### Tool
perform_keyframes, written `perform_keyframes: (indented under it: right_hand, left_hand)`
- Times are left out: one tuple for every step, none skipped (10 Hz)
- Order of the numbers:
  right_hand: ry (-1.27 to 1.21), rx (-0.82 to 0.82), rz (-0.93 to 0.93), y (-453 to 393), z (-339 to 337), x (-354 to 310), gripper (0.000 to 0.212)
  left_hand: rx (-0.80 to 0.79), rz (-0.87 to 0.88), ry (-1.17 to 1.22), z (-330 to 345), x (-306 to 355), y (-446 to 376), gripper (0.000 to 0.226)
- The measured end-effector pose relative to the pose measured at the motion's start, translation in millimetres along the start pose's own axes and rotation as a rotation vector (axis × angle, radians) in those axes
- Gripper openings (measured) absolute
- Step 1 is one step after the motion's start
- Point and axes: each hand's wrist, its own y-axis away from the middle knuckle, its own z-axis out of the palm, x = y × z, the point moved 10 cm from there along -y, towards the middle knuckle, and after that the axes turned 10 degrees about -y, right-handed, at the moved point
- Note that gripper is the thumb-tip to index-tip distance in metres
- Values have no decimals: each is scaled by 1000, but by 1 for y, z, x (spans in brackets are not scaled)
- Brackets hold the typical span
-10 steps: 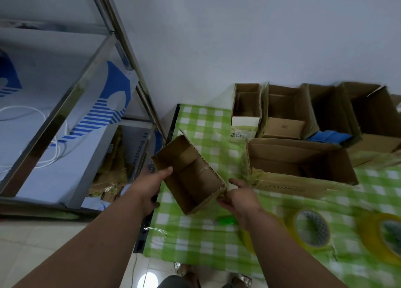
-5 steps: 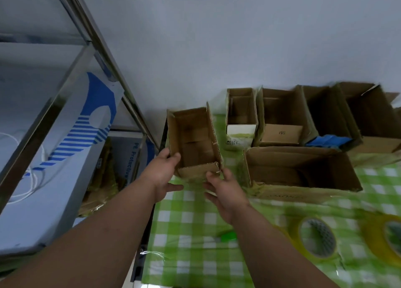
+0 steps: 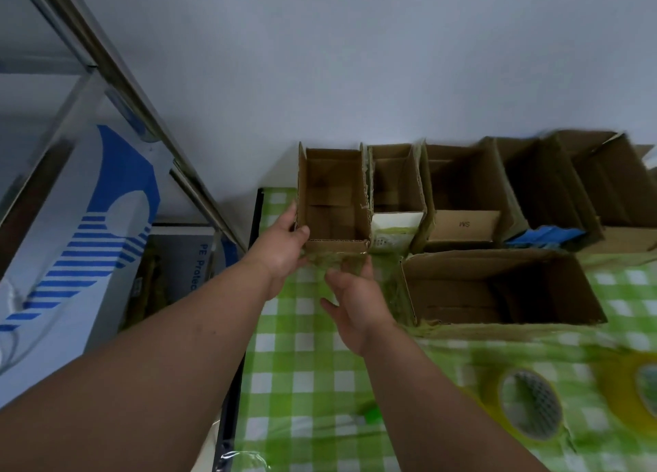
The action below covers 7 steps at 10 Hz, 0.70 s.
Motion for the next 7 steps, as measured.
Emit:
perform_keyframes:
  right_hand:
    - [35,-13,-11,1,0,-4,83]
    - [98,-18,-12,7,-4,-6,73]
    - [187,-18,15,16,-9,-8,71]
    - [254,-20,20,29,-15,-12,69]
    - [317,-61,18,45,-17,-19,66]
    - [369,-104,-1,64,-23,-35,62]
    - [436,-147,-24,81,-36,-51,56]
  left_hand:
    - [-24,-17,57,5,-1,-1,57]
    - [-16,-42,38,4,-7,4,58]
    - [24,-56,-36,-1,-12,12,61]
    - [65,-47,-93,-2,-9,25,61]
    - [107,-18,-182,-1,3,42,61]
    - [160,12,-264,2,13,63,60]
    - [206,4,-348,14,18,84,62]
